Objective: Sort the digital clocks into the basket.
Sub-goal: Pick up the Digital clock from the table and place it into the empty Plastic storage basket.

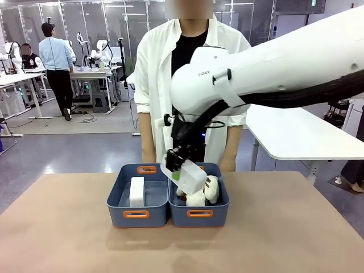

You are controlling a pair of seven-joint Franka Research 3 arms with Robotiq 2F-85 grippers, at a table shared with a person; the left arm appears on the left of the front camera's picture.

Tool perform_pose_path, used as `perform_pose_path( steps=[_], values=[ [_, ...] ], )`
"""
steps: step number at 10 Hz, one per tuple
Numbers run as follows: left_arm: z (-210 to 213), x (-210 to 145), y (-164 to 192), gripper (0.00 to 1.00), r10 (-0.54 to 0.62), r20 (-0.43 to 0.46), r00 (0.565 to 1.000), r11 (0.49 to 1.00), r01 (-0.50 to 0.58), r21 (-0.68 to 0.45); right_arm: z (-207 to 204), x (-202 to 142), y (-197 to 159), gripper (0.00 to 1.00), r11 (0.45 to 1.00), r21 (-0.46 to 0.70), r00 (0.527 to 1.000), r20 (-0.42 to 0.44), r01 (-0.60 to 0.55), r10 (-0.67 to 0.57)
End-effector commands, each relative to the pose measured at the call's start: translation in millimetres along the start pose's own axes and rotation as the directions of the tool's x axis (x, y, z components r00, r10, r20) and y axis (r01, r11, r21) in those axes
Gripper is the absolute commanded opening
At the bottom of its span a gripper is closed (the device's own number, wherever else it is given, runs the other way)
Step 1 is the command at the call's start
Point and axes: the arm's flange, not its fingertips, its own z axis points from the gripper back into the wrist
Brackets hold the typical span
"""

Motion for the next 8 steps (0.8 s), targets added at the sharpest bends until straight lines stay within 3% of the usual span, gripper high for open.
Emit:
perform_pose_path(
  steps=[1, 2, 4, 8],
  values=[
    [1, -2, -3, 1.0, -0.005, -0.01, 1.0, 1.0, 0.005, 0.007, -24, 40, -2, 0.52, 0.997, 0.04, 0.997, 0.035, 0.061, -0.062],
    [1, -2, -3, 1.0, -0.005, -0.01, 1.0, 1.0, 0.005, 0.007, -35, 63, -7, 0.52, 0.994, 0.009, 0.991, 0.079, 0.109, -0.109],
    [1, -2, -3, 1.0, -0.005, -0.01, 1.0, 1.0, 0.005, 0.007, -61, 98, -6, 0.52, 0.977, 0.11, 0.967, 0.16, 0.181, -0.197],
    [1, -2, -3, 1.0, -0.005, -0.01, 1.0, 1.0, 0.005, 0.007, -96, 127, -19, 0.52, 0.948, 0.145, 0.936, 0.174, 0.282, -0.305]
  ],
)
